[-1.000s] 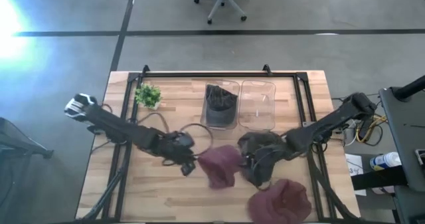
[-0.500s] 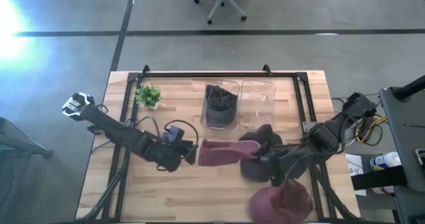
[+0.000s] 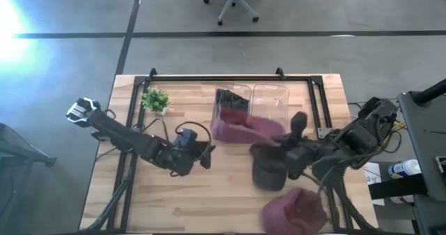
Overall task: Pick & Place hat
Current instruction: Put the red cap into the right transparent bin
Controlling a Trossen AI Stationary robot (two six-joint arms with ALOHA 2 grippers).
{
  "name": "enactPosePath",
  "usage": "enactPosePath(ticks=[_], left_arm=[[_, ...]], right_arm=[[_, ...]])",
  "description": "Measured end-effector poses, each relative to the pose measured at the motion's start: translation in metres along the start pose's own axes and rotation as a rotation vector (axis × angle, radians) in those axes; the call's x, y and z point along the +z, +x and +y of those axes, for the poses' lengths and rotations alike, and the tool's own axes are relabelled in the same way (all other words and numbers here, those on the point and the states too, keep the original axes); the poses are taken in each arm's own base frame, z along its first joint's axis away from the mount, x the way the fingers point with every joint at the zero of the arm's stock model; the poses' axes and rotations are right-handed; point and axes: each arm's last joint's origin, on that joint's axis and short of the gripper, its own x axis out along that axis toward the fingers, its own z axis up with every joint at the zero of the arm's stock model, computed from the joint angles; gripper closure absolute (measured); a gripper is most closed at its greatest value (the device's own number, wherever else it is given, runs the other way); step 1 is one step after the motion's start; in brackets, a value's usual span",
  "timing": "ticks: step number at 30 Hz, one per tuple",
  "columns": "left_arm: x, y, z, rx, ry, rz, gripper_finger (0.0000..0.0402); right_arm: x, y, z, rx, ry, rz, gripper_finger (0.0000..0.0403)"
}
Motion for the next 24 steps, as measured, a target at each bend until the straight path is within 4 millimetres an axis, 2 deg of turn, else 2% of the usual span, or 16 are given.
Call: enactPosePath(ticks=[2, 5, 8, 12, 15, 19, 24], left_arm=[[0.009, -0.006, 0.000, 0.005, -0.003, -0.074, 0.0251], [0.025, -0.017, 0.001, 0.008, -0.022, -0.178, 0.0251], [0.044, -0.018, 0.000, -0.040, -0.023, -0.176, 0.0251], [0.060, -0.008, -0.006, -0.167, 0.009, -0.119, 0.0251], [0.071, -0.007, -0.013, -0.264, 0.057, -0.140, 0.0251], [0.077, -0.012, -0.017, -0.350, 0.153, -0.135, 0.0251], [0.073, -0.011, -0.019, -0.436, 0.146, -0.044, 0.0251]], right_arm=[[0.005, -0.005, -0.005, -0.006, 0.029, -0.025, 0.0390], [0.013, -0.005, 0.001, 0.006, -0.003, -0.039, 0.0390], [0.023, 0.004, 0.017, 0.015, -0.148, -0.039, 0.0390], [0.038, 0.018, 0.035, 0.010, -0.346, -0.039, 0.0390], [0.042, 0.028, 0.048, 0.019, -0.475, -0.015, 0.0390], [0.037, 0.036, 0.062, 0.049, -0.618, 0.044, 0.0390], [0.037, 0.041, 0.069, -0.002, -0.664, 0.079, 0.0390]])
